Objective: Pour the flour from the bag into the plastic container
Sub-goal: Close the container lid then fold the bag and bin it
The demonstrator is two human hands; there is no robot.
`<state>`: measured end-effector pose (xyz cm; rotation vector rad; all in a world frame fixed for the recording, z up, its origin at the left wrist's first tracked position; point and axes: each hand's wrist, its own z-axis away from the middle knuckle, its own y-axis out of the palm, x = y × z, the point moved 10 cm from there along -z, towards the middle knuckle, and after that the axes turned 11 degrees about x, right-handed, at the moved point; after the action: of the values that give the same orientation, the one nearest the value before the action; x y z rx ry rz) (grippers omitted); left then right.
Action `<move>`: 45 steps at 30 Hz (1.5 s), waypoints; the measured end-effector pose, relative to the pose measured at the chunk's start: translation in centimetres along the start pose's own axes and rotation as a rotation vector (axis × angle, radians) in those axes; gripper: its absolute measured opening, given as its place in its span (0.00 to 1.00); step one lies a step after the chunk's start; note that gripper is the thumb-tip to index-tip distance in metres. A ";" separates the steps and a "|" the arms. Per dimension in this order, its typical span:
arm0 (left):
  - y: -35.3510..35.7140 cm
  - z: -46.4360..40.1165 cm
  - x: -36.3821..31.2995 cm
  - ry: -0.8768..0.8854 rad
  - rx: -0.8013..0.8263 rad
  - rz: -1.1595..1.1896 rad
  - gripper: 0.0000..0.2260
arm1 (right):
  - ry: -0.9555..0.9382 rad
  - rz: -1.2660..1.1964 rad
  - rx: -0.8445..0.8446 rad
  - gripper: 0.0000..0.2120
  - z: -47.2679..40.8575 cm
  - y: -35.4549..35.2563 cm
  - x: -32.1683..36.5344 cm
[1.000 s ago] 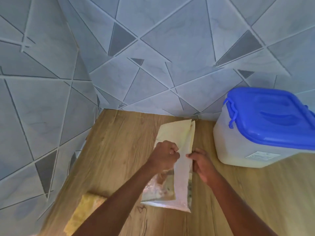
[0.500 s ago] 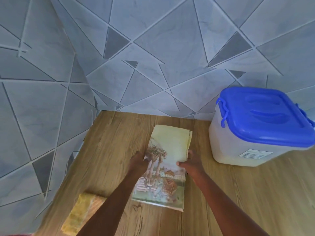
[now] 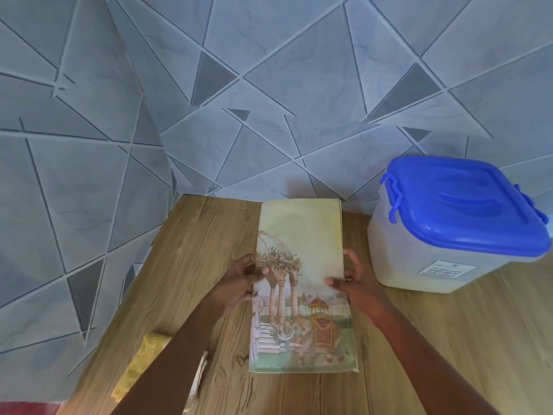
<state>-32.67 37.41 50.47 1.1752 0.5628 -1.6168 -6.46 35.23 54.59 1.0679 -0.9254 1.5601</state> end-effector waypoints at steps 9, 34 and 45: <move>1.7 3.3 -3.1 0.208 -0.001 -0.097 0.15 | -0.029 -0.048 0.066 0.41 2.3 -0.8 0.4; 7.8 11.3 1.7 0.039 -0.375 0.686 0.10 | -0.145 -0.192 0.449 0.33 9.8 -1.6 0.7; 11.3 12.2 -0.4 0.010 -0.054 0.639 0.21 | -0.294 0.040 0.142 0.18 7.7 -3.4 2.8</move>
<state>-27.46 23.50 57.92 1.1689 0.1974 -1.0416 -2.04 29.63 59.85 1.4148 -1.0488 1.5448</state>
